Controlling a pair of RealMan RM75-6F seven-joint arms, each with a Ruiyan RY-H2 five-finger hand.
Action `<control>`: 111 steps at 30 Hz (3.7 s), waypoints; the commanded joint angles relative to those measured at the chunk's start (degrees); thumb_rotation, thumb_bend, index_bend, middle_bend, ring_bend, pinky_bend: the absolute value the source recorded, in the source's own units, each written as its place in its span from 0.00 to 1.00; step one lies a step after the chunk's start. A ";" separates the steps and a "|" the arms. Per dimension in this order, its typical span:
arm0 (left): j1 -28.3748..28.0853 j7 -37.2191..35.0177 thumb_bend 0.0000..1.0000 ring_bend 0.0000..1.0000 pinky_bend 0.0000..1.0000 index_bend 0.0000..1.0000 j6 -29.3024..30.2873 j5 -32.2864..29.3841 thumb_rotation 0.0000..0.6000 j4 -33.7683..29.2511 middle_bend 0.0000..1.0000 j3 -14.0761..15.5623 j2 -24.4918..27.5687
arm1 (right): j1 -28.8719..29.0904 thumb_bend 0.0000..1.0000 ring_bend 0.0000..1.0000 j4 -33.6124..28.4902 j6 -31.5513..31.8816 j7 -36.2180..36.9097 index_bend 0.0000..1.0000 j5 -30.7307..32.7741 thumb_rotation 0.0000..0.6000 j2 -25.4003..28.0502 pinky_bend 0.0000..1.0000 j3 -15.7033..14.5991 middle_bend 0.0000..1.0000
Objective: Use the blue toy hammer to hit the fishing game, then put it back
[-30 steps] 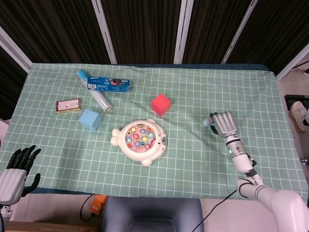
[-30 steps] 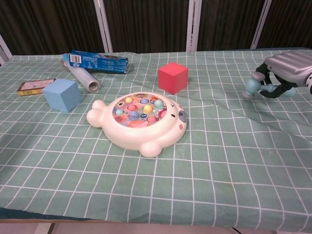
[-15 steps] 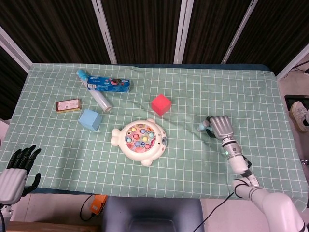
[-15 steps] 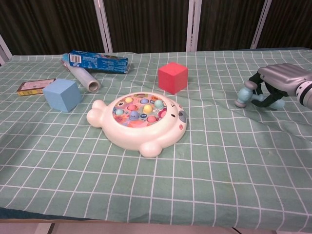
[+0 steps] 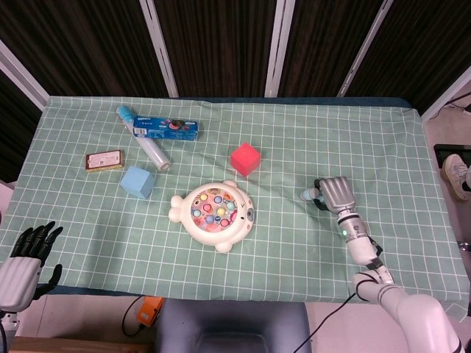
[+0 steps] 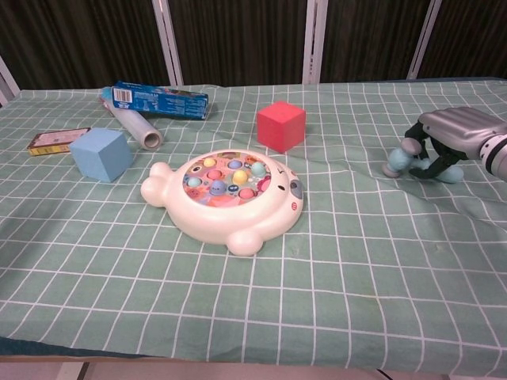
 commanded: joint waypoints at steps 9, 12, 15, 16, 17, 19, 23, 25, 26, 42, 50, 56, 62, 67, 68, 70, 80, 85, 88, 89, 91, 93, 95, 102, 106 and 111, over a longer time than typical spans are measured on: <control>-0.04 -0.09 0.49 0.00 0.07 0.00 -0.13 0.03 1.00 -0.21 0.08 0.10 0.11 | -0.23 0.38 0.72 0.71 -1.23 2.58 0.89 -0.96 1.00 0.26 0.76 0.62 0.75; -0.10 -0.10 0.49 0.00 0.07 0.00 -0.20 -0.02 1.00 -0.19 0.08 0.07 0.10 | -0.30 0.38 0.72 1.06 -1.56 2.97 0.89 -1.07 1.00 0.12 0.76 0.81 0.75; -0.10 -0.01 0.49 0.00 0.07 0.00 -0.24 -0.02 1.00 -0.17 0.07 0.08 0.06 | -0.27 0.38 0.72 1.40 -1.82 3.20 0.89 -1.20 1.00 -0.01 0.76 1.01 0.75; -0.11 0.01 0.49 0.00 0.07 0.00 -0.24 -0.03 1.00 -0.17 0.07 0.07 0.06 | -0.25 0.37 0.72 1.49 -1.84 3.27 0.89 -1.25 1.00 -0.05 0.76 1.10 0.75; -0.11 0.02 0.49 0.00 0.07 0.00 -0.25 -0.04 1.00 -0.18 0.07 0.08 0.06 | -0.25 0.37 0.72 1.53 -1.88 3.33 0.89 -1.28 1.00 -0.07 0.76 1.17 0.75; -0.12 0.03 0.49 0.00 0.07 0.00 -0.24 -0.05 1.00 -0.18 0.07 0.06 0.05 | -0.26 0.37 0.72 1.63 -2.04 3.34 0.88 -1.34 1.00 -0.10 0.76 1.29 0.75; -0.12 0.01 0.49 0.00 0.07 0.00 -0.23 -0.07 1.00 -0.17 0.08 0.06 0.06 | -0.26 0.37 0.71 1.64 -2.47 3.26 0.87 -1.30 1.00 -0.08 0.76 1.57 0.74; -0.12 -0.02 0.49 0.00 0.07 0.00 -0.23 -0.07 1.00 -0.17 0.07 0.06 0.07 | -0.26 0.36 0.71 1.64 -2.71 3.10 0.86 -1.28 1.00 -0.05 0.75 1.69 0.73; -0.12 -0.04 0.49 0.00 0.07 0.00 -0.22 -0.06 1.00 -0.16 0.07 0.07 0.08 | -0.26 0.36 0.70 1.62 -2.78 3.08 0.85 -1.31 1.00 -0.04 0.75 1.71 0.73; -0.12 -0.11 0.49 0.00 0.07 0.00 -0.21 -0.10 1.00 -0.21 0.08 0.07 0.13 | -0.42 0.34 0.68 1.57 -3.55 3.24 0.74 -1.33 1.00 0.39 0.73 2.46 0.64; -0.19 -0.01 0.49 0.01 0.07 0.00 -0.36 -0.19 1.00 -0.20 0.08 0.05 0.11 | -0.53 0.33 0.68 2.04 -4.07 3.44 0.70 -1.13 1.00 0.34 0.73 2.78 0.61; -0.19 0.04 0.49 0.01 0.07 0.00 -0.39 -0.27 1.00 -0.20 0.08 0.05 0.11 | -0.37 0.33 0.67 2.18 -4.09 4.68 0.65 -0.95 1.00 0.19 0.71 3.33 0.59; -0.25 0.25 0.49 0.02 0.07 0.00 -0.56 -0.39 1.00 -0.25 0.08 0.02 0.06 | -0.23 0.33 0.67 2.75 -4.33 5.74 0.62 -0.66 1.00 -0.03 0.71 3.86 0.57; -0.33 0.41 0.49 0.02 0.07 0.00 -0.74 -0.49 1.00 -0.26 0.09 0.00 0.04 | -0.04 0.32 0.67 3.23 -4.96 6.71 0.62 -0.28 1.00 -0.10 0.71 4.33 0.56; -0.34 0.46 0.49 0.02 0.07 0.00 -0.78 -0.53 1.00 -0.27 0.09 0.01 0.04 | -0.02 0.32 0.67 3.38 -5.04 6.85 0.62 -0.21 1.00 -0.14 0.71 4.41 0.56; -0.37 0.54 0.49 0.02 0.07 0.00 -0.86 -0.56 1.00 -0.28 0.09 0.01 0.01 | 0.07 0.32 0.67 3.57 -5.17 7.26 0.62 -0.14 1.00 -0.15 0.71 4.56 0.56; -0.39 0.71 0.49 0.02 0.07 0.00 -0.97 -0.70 1.00 -0.34 0.09 0.01 -0.02 | 0.32 0.32 0.67 4.33 -5.29 7.91 0.61 -0.10 1.00 -0.34 0.71 4.87 0.55; -0.36 0.64 0.49 0.02 0.07 0.00 -0.87 -0.64 1.00 -0.37 0.09 0.03 0.04 | 0.41 0.32 0.67 4.62 -5.39 7.72 0.61 0.09 1.00 -0.33 0.71 5.11 0.55; -0.33 0.64 0.49 0.02 0.07 0.00 -0.83 -0.58 1.00 -0.35 0.09 0.07 0.03 | 0.48 0.32 0.67 4.82 -5.50 7.53 0.61 0.34 1.00 -0.34 0.71 5.36 0.55; -0.32 0.65 0.49 0.02 0.07 0.00 -0.82 -0.58 1.00 -0.34 0.09 0.08 0.01 | 0.50 0.32 0.67 4.86 -5.49 7.47 0.61 0.40 1.00 -0.33 0.71 5.43 0.55; -0.30 0.63 0.49 0.02 0.07 0.00 -0.77 -0.59 1.00 -0.33 0.09 0.06 -0.01 | 0.52 0.32 0.67 4.83 -5.56 7.39 0.61 0.45 1.00 -0.21 0.71 5.49 0.55; -0.31 0.66 0.49 0.02 0.07 0.00 -0.75 -0.60 1.00 -0.34 0.09 0.02 -0.01 | 0.52 0.32 0.67 4.69 -5.57 7.28 0.61 0.41 1.00 -0.06 0.71 5.46 0.55; -0.29 0.66 0.49 0.02 0.07 0.00 -0.70 -0.53 1.00 -0.36 0.09 0.05 -0.01 | 0.46 0.32 0.67 4.47 -5.49 7.19 0.61 0.39 1.00 0.09 0.71 5.45 0.55; -0.26 0.61 0.49 0.02 0.07 0.00 -0.61 -0.35 1.00 -0.34 0.09 0.13 -0.01 | 0.26 0.32 0.67 3.85 -5.17 6.85 0.61 0.38 1.00 0.37 0.71 5.45 0.55; -0.24 0.47 0.49 0.02 0.07 0.00 -0.52 -0.33 1.00 -0.33 0.09 0.11 0.06 | 0.00 0.32 0.67 3.31 -4.61 7.01 0.60 0.22 1.00 0.81 0.71 5.38 0.55; -0.25 0.55 0.49 0.03 0.07 0.00 -0.54 -0.22 1.00 -0.35 0.09 0.17 0.02 | -0.31 0.32 0.67 2.61 -4.37 7.01 0.59 0.17 1.00 1.49 0.70 5.32 0.54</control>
